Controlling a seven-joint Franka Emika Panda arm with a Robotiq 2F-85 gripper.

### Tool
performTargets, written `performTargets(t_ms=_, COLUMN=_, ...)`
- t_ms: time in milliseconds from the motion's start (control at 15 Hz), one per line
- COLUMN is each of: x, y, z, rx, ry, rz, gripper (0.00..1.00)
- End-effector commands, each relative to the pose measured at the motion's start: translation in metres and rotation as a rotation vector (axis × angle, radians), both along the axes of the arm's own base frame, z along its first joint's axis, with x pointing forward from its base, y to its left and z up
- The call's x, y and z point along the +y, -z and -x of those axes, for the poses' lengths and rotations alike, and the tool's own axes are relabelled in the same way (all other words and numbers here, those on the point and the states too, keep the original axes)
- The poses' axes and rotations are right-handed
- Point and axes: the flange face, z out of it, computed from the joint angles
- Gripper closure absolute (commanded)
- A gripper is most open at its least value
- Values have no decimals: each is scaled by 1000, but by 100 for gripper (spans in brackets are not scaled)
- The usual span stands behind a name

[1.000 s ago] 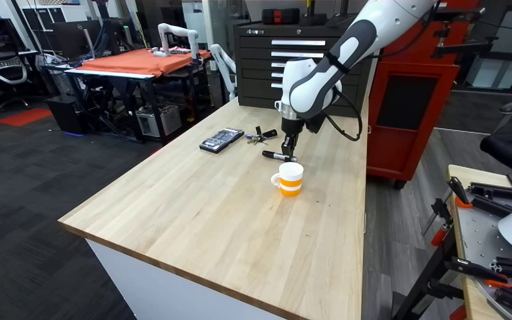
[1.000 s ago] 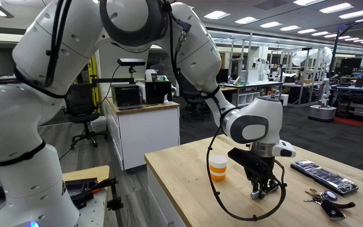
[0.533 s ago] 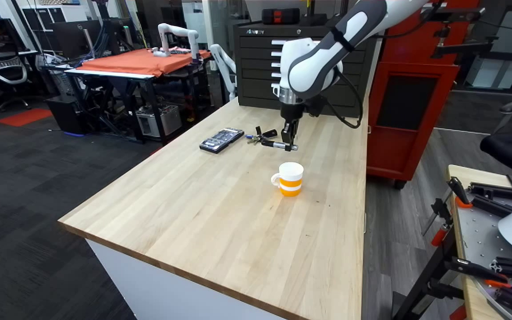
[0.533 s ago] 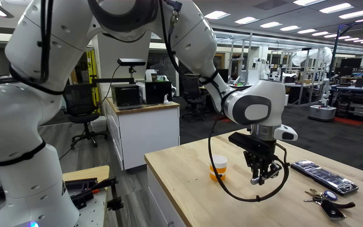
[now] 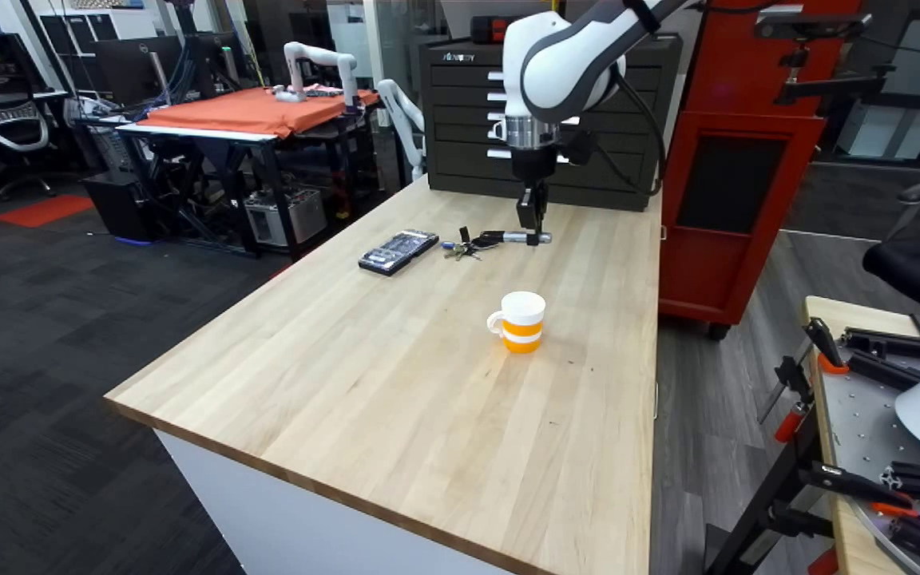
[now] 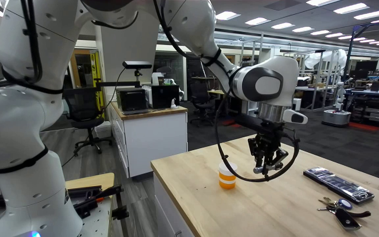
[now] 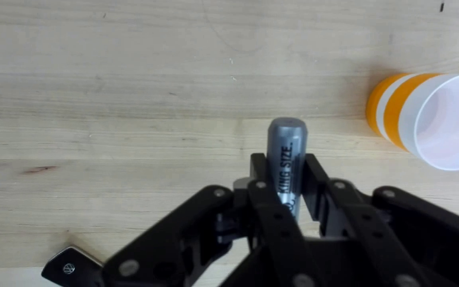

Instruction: Put the marker in the mug

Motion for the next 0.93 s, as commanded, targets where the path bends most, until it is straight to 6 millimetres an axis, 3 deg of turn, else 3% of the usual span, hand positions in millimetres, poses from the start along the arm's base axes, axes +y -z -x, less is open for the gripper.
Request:
performTargets(t_ms=0, x=12, y=-33, z=13, rx=59, ry=-48, rz=17, gripper=94)
performTargets(t_ms=867, x=49, y=-76, z=26, rx=333, ry=-258, rz=31, gripper=94)
